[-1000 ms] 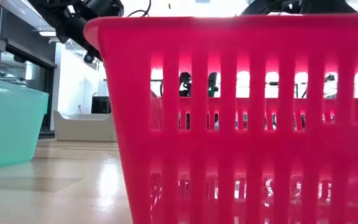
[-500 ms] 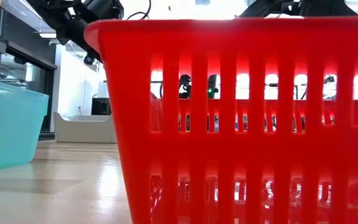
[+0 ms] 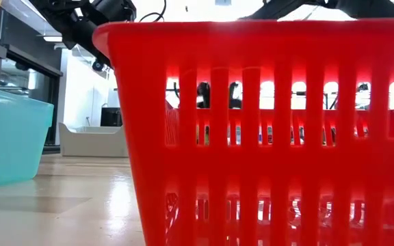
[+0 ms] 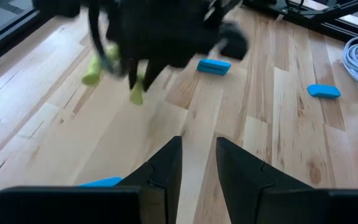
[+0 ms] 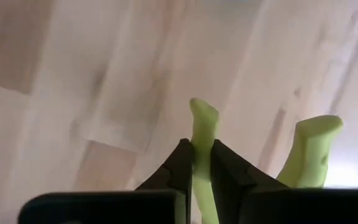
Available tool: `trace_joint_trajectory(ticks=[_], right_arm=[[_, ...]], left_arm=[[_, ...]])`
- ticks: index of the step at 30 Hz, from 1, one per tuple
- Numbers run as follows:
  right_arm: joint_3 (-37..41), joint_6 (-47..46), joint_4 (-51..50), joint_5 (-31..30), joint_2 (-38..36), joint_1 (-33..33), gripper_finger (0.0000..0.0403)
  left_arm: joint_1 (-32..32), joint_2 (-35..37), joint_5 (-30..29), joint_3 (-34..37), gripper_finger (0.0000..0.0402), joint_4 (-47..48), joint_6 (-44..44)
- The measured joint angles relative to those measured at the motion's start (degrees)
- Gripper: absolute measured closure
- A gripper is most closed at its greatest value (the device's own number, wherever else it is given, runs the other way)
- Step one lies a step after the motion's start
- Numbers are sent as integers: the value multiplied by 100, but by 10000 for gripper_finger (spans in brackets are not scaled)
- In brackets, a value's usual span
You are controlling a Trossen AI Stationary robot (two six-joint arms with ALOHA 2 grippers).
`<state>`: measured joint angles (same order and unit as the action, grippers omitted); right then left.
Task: Pick & Place School Supplies
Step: Put the green hole puncher into the gray bin
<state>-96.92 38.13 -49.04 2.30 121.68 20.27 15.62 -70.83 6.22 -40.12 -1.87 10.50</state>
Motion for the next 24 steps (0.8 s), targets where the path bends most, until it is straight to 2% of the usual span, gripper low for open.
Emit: trace_joint_trajectory(ticks=[4, 8, 11, 17, 24], right_arm=[[0, -392, -52, 653, -366, -67, 377], [0, -848, -104, 1727, -915, -111, 377], [0, -1139, -80, 2315, -1310, -185, 377], [0, -1514, 61, 3012, -1861, -563, 377], [-4, -1611, 642, 3740, -1992, -1248, 377]], left_arm=[[0, 0, 0, 0, 307, 0, -25], [-1, 0, 0, 0, 307, 4, -72], [0, 0, 21, 0, 307, 4, -245], [-2, 0, 556, 0, 307, -170, -1031], [-77, 0, 1305, 0, 306, -1120, -1784]])
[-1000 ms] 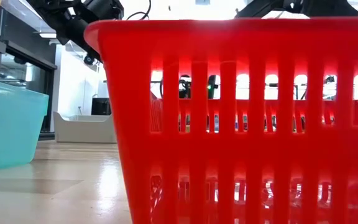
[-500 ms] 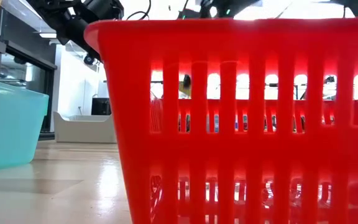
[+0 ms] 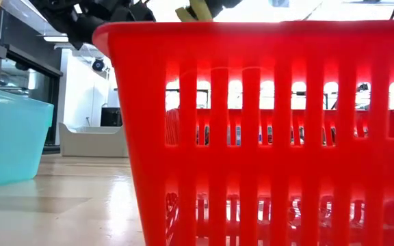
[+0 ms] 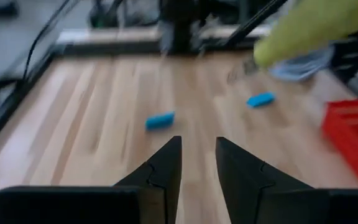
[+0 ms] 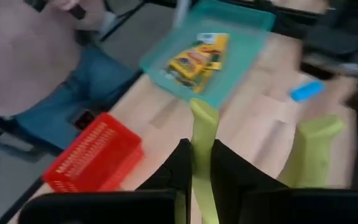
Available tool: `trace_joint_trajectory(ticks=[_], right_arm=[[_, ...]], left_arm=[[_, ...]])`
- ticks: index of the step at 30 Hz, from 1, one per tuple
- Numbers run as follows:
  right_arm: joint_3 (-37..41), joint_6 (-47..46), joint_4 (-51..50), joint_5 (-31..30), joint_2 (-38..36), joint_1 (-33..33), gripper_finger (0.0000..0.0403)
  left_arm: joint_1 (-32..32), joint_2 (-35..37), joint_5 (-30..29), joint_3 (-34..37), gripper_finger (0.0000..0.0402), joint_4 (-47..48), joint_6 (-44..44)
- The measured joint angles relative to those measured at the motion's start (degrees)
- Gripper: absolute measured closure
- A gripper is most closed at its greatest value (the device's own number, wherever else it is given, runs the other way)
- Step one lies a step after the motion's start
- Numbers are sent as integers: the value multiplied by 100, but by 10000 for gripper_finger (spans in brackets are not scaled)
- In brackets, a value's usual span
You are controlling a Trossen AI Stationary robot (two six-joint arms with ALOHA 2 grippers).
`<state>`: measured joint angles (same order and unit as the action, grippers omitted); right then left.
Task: Pick & Place School Supplies
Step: Put the green hole puncher into the gray bin
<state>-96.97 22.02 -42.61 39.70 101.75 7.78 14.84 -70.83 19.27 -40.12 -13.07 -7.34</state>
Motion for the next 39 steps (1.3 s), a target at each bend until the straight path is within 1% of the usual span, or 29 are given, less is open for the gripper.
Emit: trace_joint_trajectory(ticks=[4, 8, 10, 13, 21, 28, 34, 39], right_arm=[[2, -9, 209, 125, 0, -264, 377], [2, -128, 386, 263, 2, -347, 377], [2, -145, 499, 452, 2, -344, 377], [2, -146, 592, 527, 2, -344, 377], [2, -120, 827, 589, 2, -342, 377], [2, -103, 1023, 725, 2, -342, 377], [2, -76, 1129, 870, 2, -350, 377], [2, 114, 1167, 860, 2, -399, 377]], left_arm=[[-60, 0, 622, 0, 296, -480, -203], [-111, 0, 1245, 0, 279, -846, -236], [-138, 0, 1484, 0, 271, -998, -236], [-168, 1, 1751, 0, 262, -1161, -239], [-266, 0, 1777, 0, 257, -1292, -589], [-266, 0, 1854, 0, 257, -1617, -623], [-266, 0, 2112, 0, 257, -1707, -621], [-266, 0, 2317, 0, 257, -1816, -621]])
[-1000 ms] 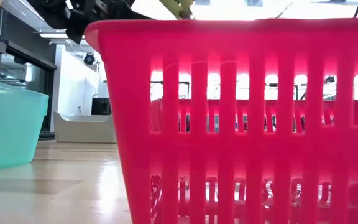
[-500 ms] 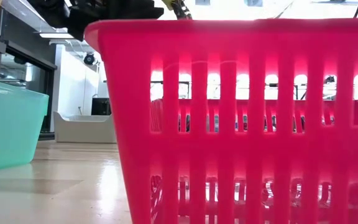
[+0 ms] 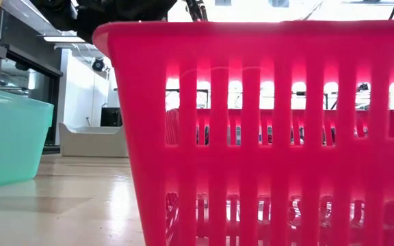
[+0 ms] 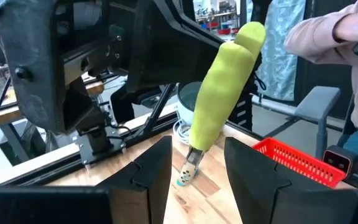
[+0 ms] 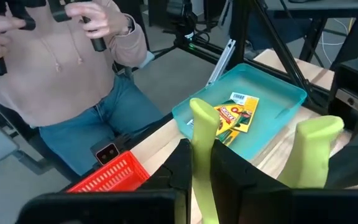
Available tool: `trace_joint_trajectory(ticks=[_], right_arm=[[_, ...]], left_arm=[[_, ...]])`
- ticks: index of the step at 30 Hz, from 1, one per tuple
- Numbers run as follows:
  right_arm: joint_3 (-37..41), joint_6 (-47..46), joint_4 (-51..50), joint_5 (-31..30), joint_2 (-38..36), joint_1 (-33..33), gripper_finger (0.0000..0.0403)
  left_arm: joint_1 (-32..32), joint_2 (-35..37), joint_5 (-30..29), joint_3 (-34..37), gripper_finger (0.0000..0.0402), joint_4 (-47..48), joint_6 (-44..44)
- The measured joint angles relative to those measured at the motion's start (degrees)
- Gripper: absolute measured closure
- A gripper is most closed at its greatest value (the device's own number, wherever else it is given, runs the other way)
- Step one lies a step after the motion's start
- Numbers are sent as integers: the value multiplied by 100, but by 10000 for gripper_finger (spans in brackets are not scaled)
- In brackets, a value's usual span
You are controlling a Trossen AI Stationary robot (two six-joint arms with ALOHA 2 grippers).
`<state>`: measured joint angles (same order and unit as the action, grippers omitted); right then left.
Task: Pick & Place School Supplies
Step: Put the green hole puncher into the gray bin
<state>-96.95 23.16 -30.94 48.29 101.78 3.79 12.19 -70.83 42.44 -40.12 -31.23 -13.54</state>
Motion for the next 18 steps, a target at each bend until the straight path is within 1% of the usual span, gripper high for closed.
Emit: trace_joint_trajectory(ticks=[11, 18], right_arm=[[0, 202, 140, -49, 0, -43, 377], [0, 218, 164, -76, 0, -44, 377]], left_arm=[[0, 0, 212, 0, 257, -286, 111], [13, 0, 252, 0, 257, -298, 140]])
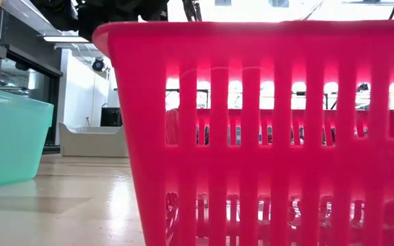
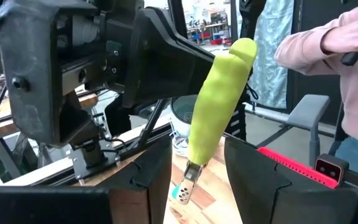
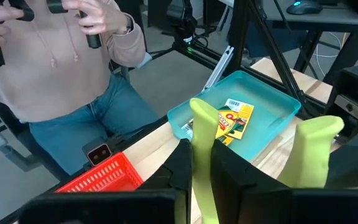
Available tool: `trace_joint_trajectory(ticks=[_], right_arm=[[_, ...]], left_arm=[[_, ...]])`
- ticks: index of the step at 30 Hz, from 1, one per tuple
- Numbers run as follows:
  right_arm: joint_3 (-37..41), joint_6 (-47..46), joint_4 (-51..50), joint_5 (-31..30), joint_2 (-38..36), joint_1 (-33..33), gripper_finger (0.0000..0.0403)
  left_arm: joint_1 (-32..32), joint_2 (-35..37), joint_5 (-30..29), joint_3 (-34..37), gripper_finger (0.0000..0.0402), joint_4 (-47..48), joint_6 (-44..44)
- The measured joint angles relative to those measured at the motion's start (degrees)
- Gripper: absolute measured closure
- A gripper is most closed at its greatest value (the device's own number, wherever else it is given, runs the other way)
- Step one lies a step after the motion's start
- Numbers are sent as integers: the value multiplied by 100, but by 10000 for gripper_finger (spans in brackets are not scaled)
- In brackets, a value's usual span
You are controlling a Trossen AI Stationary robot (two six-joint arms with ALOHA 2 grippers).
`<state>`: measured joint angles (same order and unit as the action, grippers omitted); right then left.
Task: Pick & Place School Supplies
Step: Put the green hole puncher into the gray bin
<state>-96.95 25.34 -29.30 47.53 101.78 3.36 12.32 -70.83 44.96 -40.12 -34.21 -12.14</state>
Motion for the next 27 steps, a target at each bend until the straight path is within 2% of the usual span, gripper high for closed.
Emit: trace_joint_trajectory(ticks=[8, 12, 22, 27], right_arm=[[0, 0, 9, 393, 0, 5, 377], [0, 15, 6, 346, 1, 4, 377], [0, 39, -92, 344, 7, 132, 377], [0, 148, -123, 196, 7, 165, 377]], left_arm=[[0, 0, 597, 0, 257, -20, -276], [0, 0, 558, 0, 257, -73, -246], [111, 0, 294, 0, 257, -551, 716], [186, 0, 201, 0, 257, -625, 918]])
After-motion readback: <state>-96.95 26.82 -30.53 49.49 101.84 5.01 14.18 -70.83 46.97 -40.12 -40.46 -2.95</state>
